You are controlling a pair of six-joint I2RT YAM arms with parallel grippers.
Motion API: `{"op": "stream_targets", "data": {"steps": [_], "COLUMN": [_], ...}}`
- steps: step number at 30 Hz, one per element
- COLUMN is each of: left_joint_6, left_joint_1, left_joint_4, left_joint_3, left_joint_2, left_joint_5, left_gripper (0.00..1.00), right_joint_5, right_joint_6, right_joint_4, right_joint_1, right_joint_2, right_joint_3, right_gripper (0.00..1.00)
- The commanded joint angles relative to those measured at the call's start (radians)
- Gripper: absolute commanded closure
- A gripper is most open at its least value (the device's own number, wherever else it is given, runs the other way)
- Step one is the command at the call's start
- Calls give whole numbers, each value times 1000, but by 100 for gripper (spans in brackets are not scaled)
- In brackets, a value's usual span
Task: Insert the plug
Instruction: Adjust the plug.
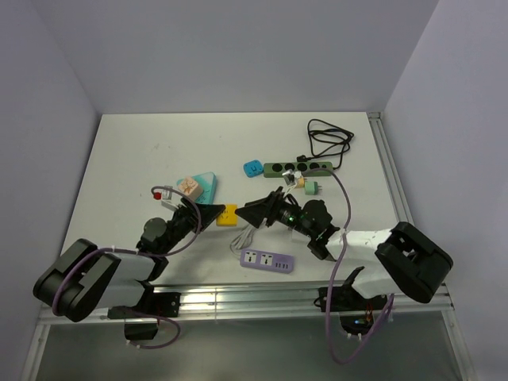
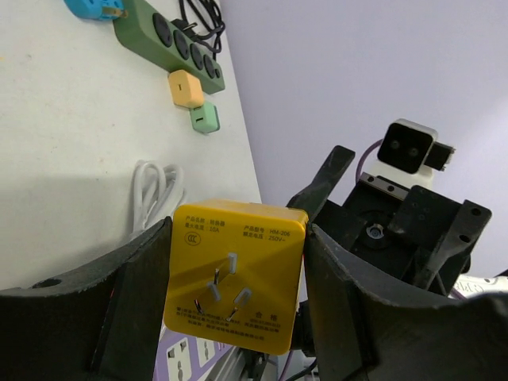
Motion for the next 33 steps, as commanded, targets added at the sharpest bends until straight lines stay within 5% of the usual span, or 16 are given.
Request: {"op": "stream_targets", "data": {"steps": [1,11,25,33], "left_joint_6": [-10,67,93,91], "left_joint_1": [-11,-26,-28,-28], "left_joint_4": [518,384,201,143], "left_joint_3": [17,22,19,33], "left_joint_2": [10,-109,-269,-288], "left_joint_5": [-37,-66,-77,-73], "left_gripper": [100,100,100,100], "right_joint_5": [67,92,-157,-174], "right_joint_6": [14,92,205,187], "right_joint_4": [60,-61,372,406], "right_joint_1": [23,27,26,26], "right_joint_2": [18,119,343,351], "right_joint_3": [41,108,113,104], "right_gripper": [0,0,7,20]}}
